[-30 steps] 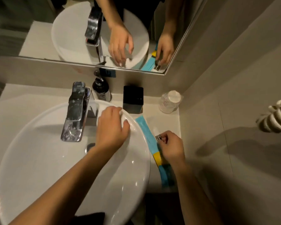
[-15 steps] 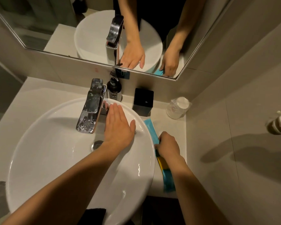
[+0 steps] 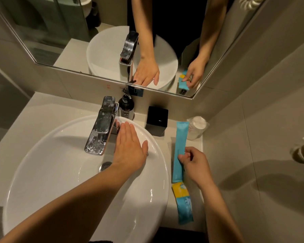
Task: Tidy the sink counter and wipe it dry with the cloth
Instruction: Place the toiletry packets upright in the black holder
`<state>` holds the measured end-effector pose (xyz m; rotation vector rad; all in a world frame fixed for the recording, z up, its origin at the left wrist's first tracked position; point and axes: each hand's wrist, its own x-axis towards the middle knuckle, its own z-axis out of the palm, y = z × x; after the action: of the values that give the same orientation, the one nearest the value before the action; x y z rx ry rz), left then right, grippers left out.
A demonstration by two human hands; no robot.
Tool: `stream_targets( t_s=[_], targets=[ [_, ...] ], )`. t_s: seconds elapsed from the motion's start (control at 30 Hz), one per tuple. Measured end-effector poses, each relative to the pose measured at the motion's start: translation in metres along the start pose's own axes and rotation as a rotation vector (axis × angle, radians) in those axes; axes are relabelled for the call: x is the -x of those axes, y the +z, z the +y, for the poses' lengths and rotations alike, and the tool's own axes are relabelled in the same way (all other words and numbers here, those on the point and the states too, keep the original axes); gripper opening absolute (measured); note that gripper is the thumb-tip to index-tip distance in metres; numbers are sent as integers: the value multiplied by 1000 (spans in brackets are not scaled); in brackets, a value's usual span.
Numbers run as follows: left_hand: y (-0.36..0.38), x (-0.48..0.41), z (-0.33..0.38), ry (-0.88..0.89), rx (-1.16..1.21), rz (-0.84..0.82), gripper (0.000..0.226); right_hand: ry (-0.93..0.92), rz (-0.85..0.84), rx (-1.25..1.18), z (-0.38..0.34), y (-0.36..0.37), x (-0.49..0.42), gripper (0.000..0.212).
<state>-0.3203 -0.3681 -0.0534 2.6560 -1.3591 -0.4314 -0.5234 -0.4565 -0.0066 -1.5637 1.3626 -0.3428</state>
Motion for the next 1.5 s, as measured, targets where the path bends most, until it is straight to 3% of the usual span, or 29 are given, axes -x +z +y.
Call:
stream_targets(
  t_s=[0.27, 0.37, 0.5, 0.7, 0.83, 1.07, 1.23, 1.4, 1.5],
  targets=[
    [1, 0, -1, 22, 14, 6, 84, -258, 173, -87, -65, -34, -16, 9],
    [3, -1, -1, 27, 32, 15, 84, -357, 229, -192, -108, -31, -27, 2],
    [2, -1, -1, 34, 19, 10, 84, -453, 267, -231, -149, -4, -48, 8],
    [3, -2, 0, 33, 15, 13, 84, -401, 199, 34, -132, 45, -83, 7],
    [3, -2, -1, 30, 17, 20, 84, -350, 210, 48, -121, 54, -87, 12],
    [4, -2, -2, 28, -6, 11, 84, -412, 223, 134, -114, 48, -83, 12],
    [3, -2, -1, 27, 6, 14, 84, -296, 77, 259, -100, 66, -93, 17],
    [4, -3, -1, 23, 6, 13, 84, -238, 80, 568, -96, 77, -102, 20],
    [4, -3, -2, 21, 8, 4, 84, -216, 57, 564, -97, 79, -105, 23]
  ],
)
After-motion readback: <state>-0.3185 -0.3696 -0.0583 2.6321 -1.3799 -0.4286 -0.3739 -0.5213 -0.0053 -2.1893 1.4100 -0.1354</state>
